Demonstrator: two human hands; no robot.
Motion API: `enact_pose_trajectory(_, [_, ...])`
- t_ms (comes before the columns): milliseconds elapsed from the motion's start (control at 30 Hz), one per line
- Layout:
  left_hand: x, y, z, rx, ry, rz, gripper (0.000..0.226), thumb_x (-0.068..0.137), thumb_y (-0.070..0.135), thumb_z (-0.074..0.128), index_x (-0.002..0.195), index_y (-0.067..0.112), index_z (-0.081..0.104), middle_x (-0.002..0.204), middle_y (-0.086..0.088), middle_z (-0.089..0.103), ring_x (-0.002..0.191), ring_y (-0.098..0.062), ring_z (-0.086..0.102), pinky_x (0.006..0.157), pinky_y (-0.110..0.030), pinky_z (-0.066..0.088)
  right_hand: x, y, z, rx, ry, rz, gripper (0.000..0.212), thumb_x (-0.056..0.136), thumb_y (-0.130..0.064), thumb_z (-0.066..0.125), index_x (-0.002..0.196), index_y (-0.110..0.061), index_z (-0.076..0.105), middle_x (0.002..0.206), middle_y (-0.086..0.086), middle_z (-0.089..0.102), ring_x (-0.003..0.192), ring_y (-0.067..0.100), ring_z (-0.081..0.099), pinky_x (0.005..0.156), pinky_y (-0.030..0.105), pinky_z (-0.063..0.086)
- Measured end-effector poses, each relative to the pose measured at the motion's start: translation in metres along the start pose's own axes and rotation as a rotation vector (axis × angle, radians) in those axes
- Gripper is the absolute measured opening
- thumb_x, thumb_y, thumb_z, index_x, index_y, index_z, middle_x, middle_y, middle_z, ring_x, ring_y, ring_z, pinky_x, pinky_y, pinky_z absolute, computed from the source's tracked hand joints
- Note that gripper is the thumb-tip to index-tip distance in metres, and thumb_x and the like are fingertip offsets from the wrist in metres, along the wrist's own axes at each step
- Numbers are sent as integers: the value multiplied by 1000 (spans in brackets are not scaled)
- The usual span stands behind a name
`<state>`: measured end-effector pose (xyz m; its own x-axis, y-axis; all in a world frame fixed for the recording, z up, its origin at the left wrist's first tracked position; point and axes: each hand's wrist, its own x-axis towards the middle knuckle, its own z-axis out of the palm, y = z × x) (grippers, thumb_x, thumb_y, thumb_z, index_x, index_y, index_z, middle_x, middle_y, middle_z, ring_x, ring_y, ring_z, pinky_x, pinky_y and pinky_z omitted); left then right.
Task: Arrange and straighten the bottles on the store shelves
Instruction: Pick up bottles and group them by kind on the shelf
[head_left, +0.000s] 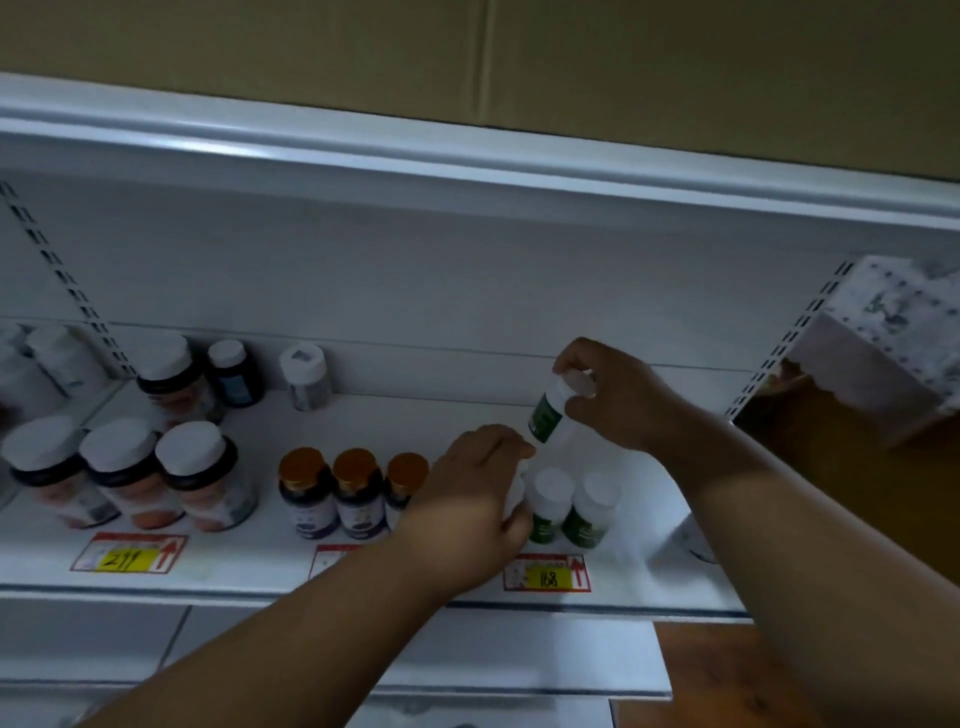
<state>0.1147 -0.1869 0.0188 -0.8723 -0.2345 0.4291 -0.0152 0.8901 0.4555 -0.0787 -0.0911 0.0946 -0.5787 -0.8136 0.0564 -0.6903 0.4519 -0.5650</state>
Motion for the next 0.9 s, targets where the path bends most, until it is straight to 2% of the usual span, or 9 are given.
enact_pose_trajectory(100, [8,14,16,100,-37,-91,63,86,42,52,137,6,48,142,-16,47,130,-32,46,105,-43,43,2,17,8,-86,-104,-22,30,80,-13,64,103,-29,53,103,-3,56,89,17,53,61,23,39])
enact_pose_trajectory(200, [18,18,25,220,-231,-275,81,93,53,48,154,17,10,163,-3,1,149,-21,3,120,-38,11,4,29,21,-159,-257,-26,31,78,-9,62,97,-30,50,102,1,56,88,20,53,62,27,41])
enact_pose_trajectory(267, [20,18,29,292,-328,-335,86,94,56,44,155,19,-3,162,0,-13,149,-18,-10,120,-36,3,7,34,28,-187,-361,-43,29,78,-9,61,94,-30,50,103,1,55,89,21,52,60,25,40])
enact_pose_trajectory(367, [17,18,36,332,-364,-341,85,94,59,40,154,18,-4,162,-1,-14,148,-17,-14,119,-38,3,9,36,33,-159,-378,-51,25,86,-27,63,108,-30,51,110,0,56,97,21,55,70,27,45])
enact_pose_trajectory(433, [15,17,37,364,-368,-329,84,94,59,39,155,18,-4,162,-1,-14,148,-17,-14,119,-39,4,8,37,35,-230,-291,-47,44,89,-46,58,128,-29,44,118,4,56,102,23,58,78,33,47])
enact_pose_trajectory(500, [15,17,37,359,-364,-328,85,94,58,40,154,18,-5,162,0,-15,148,-18,-16,119,-39,4,7,37,38,-345,-226,-19,53,90,-53,53,131,-22,42,115,8,58,94,23,57,74,31,43])
enact_pose_trajectory(567, [13,16,39,353,-349,-326,85,94,58,40,155,18,-4,162,-1,-15,148,-18,-16,121,-40,6,4,38,42,-322,-229,12,50,91,-49,55,129,-18,45,116,9,60,91,21,53,73,28,39])
enact_pose_trajectory(700, [10,14,42,353,-340,-336,85,95,59,37,154,15,-5,162,-3,-14,147,-21,-19,120,-42,12,-3,37,49,-214,-217,-17,46,91,-39,59,132,-22,48,129,6,58,108,23,57,80,24,38])
enact_pose_trajectory(900, [14,20,39,295,-369,-374,86,96,54,42,154,13,-6,162,-4,-16,147,-22,-21,121,-41,9,-16,30,53,-231,-161,-44,45,95,-37,51,137,-21,47,137,4,54,121,23,53,94,30,42])
